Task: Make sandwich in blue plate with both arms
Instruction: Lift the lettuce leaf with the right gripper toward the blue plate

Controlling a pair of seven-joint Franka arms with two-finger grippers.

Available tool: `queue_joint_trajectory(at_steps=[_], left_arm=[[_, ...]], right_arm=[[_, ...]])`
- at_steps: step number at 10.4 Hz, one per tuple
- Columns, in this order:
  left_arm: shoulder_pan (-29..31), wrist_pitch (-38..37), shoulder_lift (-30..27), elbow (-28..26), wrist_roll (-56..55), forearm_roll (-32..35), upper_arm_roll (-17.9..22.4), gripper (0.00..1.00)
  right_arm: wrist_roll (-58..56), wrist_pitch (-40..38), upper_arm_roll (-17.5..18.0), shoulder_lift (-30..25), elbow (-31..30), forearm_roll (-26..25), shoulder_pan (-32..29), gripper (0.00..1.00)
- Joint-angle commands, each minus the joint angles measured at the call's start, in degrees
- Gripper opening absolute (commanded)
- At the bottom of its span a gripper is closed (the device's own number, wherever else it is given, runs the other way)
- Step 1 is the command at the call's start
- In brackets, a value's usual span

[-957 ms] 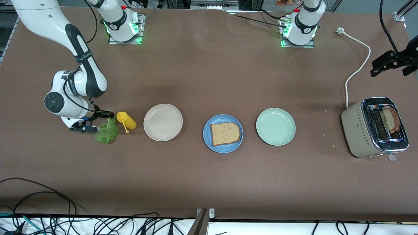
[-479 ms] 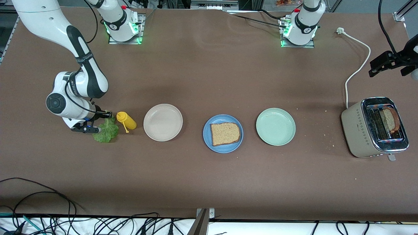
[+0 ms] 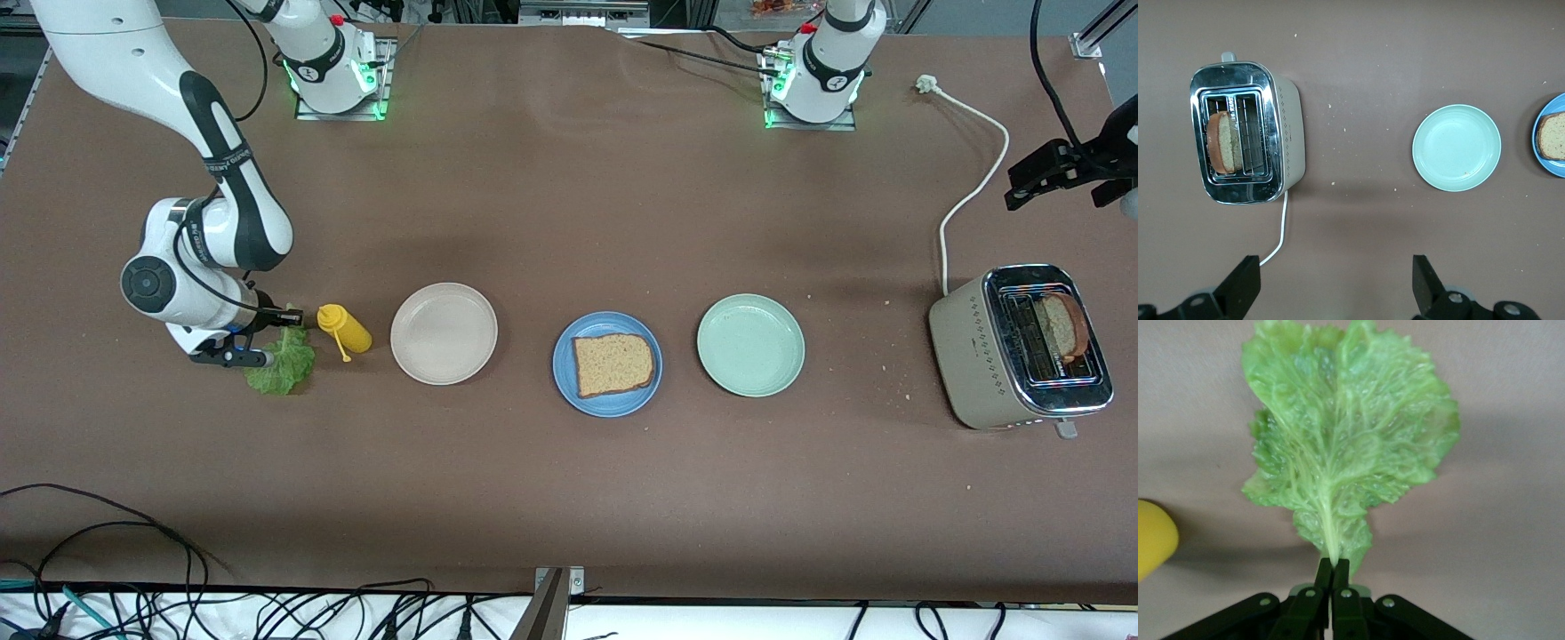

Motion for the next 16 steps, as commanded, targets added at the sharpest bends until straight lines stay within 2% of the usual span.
queue_joint_trajectory(at_steps=[1,6,8,10,13,15,16], left_arm=[[-0.08,-0.57,-0.18,-0.01,-0.39,1.92,-0.08,1.00],[0.01,-0.57,-0.09,-0.01,-0.48,1.92,0.01,1.00],[0.10,-0.57,-0.09,-0.01,-0.39,1.92,0.01,1.00],[0.10,-0.57,-0.09,-0.01,-0.39,1.92,0.10,1.00],[0.10,-0.57,-0.09,-0.01,-0.39,1.92,0.10,1.00],[0.10,-0.57,-0.09,-0.01,-0.39,1.92,0.10,1.00],[0.19,-0.57,-0.09,-0.01,-0.39,1.92,0.10,1.00]], right_arm=[[-1.09,-9.43,0.13,-0.75,7.10,0.75,-0.08,0.00],[-0.04,-39.22,0.12,-2.24,27.04,0.75,-0.08,0.00],[0.32,-46.11,0.74,-2.33,33.21,1.88,0.27,0.00],[5.46,-48.14,3.98,-4.34,35.17,6.44,0.44,0.00],[26.79,-49.38,15.38,-5.49,35.26,6.55,0.71,0.00],[40.68,-46.07,22.33,-4.53,35.26,6.46,1.58,0.00],[46.14,-42.91,23.14,-3.74,35.26,6.55,3.59,0.00]])
